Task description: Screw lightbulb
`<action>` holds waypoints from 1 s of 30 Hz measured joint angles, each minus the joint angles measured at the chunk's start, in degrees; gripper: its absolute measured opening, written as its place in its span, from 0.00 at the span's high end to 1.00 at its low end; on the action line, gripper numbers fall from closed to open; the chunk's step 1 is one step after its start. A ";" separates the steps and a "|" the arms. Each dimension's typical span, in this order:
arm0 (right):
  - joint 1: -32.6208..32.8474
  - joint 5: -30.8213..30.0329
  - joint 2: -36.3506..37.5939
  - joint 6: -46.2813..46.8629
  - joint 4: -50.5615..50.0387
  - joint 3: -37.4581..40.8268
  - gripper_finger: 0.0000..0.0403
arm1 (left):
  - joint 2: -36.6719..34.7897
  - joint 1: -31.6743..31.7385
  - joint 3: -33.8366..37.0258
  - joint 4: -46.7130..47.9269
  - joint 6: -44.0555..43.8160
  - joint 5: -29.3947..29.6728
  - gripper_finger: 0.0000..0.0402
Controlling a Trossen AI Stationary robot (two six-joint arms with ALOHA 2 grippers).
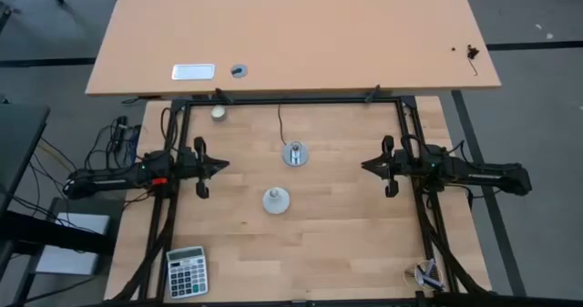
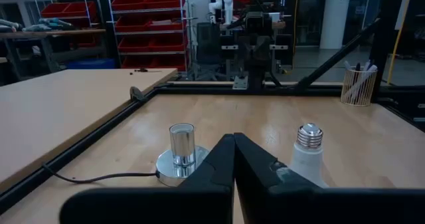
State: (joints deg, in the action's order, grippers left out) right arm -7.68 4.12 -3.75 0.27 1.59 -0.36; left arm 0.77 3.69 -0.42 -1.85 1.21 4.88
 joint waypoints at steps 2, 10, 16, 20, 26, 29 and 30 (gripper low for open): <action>-0.02 0.00 0.00 0.00 0.01 -0.02 0.88 | -0.02 -0.01 0.00 0.00 0.00 -0.01 0.97; -0.01 0.00 0.02 0.00 0.00 -0.01 0.88 | 0.00 -0.01 -0.01 0.00 0.00 0.00 0.97; -0.02 0.00 0.00 0.00 0.00 -0.01 0.88 | -0.01 -0.01 0.02 0.00 0.00 0.00 0.97; 0.00 0.00 0.01 0.00 0.01 0.00 0.88 | 0.01 0.01 -0.01 0.00 0.00 0.01 0.97; -0.02 0.00 0.00 0.00 0.01 -0.02 0.88 | 0.01 -0.01 0.01 -0.66 0.00 0.01 0.97; 0.00 -0.01 0.02 -0.01 0.00 -0.01 0.88 | 0.01 -0.01 0.00 -2.17 0.00 0.01 0.97; 0.00 -0.01 0.01 0.00 0.00 -0.02 0.88 | 0.00 0.01 -0.01 -2.70 -0.02 0.01 0.97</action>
State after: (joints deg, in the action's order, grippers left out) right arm -7.68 4.11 -3.74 0.27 1.60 -0.38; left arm 0.77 3.70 -0.43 -4.54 1.20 4.89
